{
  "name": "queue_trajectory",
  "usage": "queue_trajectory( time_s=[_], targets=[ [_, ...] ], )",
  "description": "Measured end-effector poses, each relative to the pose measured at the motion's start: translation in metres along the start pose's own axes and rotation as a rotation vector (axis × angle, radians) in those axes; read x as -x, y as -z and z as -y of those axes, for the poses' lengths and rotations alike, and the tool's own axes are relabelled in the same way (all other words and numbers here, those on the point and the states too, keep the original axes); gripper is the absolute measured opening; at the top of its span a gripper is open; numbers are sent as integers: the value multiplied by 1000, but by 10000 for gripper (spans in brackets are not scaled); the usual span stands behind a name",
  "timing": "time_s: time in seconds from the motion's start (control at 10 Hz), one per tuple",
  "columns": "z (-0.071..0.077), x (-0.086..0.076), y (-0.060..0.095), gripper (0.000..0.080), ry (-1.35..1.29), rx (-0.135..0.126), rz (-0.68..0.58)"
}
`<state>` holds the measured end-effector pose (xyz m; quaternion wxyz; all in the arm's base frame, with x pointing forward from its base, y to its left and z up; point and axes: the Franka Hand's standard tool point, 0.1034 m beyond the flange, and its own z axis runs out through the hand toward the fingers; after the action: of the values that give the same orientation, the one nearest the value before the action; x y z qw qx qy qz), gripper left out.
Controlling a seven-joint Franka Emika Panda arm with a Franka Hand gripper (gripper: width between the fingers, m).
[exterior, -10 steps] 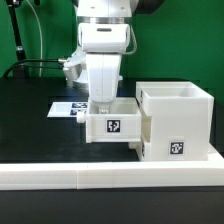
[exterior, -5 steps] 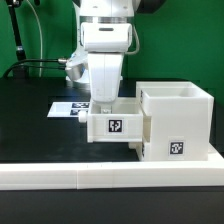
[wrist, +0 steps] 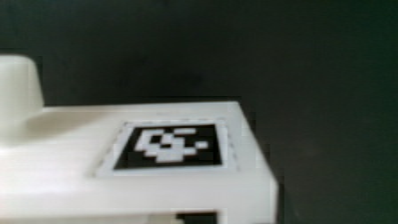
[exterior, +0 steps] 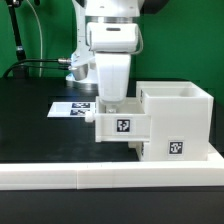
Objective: Assemble drawer
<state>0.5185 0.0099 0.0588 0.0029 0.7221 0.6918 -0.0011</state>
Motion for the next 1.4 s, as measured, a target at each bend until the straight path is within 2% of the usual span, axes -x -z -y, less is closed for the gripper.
queue_trajectory(
  time_s=[0.2,0.6,0.7,0.9,1.2,1.3,1.4],
  targets=[
    [-1,-1,0,42,15,-13,3],
    [-1,-1,-1,42,13,-13,2],
    [-1,-8,-1,42,25,-11,0],
    [-2,-17,0,42,43,-24,0],
    [-2,-17,0,42,42,-22,0],
    [-2,-17,0,82,40,-22,0],
    [-2,-18,1,266,39,-20,0]
  ],
)
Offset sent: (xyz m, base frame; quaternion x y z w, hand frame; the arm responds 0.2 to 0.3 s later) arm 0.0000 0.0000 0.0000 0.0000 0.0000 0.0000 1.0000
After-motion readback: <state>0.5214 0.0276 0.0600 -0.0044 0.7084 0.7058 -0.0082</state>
